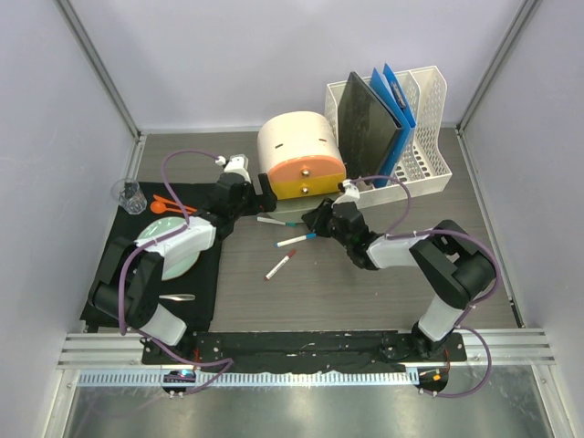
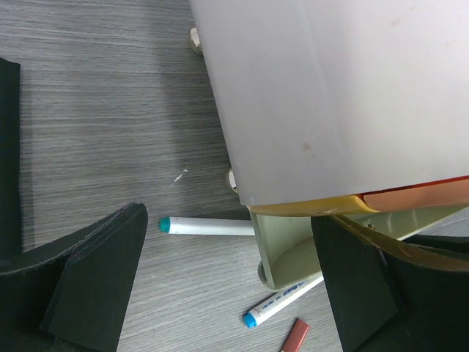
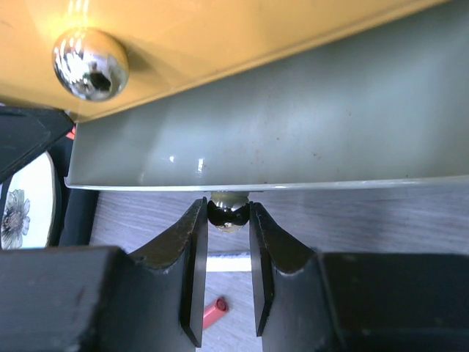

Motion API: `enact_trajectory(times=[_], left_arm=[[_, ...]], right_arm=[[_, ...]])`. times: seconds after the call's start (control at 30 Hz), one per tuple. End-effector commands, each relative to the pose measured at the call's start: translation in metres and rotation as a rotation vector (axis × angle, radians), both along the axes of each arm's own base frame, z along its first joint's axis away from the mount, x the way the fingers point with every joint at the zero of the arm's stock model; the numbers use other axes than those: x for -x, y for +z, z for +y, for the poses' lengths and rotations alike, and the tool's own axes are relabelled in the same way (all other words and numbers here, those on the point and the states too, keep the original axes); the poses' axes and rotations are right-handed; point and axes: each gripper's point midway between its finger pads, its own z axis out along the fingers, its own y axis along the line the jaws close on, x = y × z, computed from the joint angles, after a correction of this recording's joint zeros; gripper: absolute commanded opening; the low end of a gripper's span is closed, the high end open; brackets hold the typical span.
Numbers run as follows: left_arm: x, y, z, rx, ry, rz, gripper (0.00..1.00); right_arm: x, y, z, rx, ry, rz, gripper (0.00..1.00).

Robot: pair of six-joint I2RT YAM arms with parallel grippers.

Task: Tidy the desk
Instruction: Open the drawer in the storage box.

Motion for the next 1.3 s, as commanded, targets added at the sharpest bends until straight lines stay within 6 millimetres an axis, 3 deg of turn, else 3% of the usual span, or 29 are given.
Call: enact_trajectory(times=[0.0, 0.93, 1.1, 1.27], left_arm=[[-0.010, 0.020, -0.002, 0.030, 0.014, -0.057, 1.00], [-0.007, 0.015, -0.006, 0.029, -0.017, -0.038, 1.00], [-0.003, 0.015, -0.006, 0.031, -0.027, -0.033, 1.00], [0.003, 0.025, -0.002, 0.028, -0.027, -0.049, 1.00]], right_arm=[[0.025, -0.006, 0.004, 0.015, 0.059, 0.055, 0.20], [0.043, -0.003, 0.003, 0.058, 0.058, 0.056, 0.20], [0.042, 0.004, 0.003, 0.057, 0.056, 0.043, 0.37], [0.040, 0.025, 0.001, 0.061, 0.059, -0.002, 0.53]])
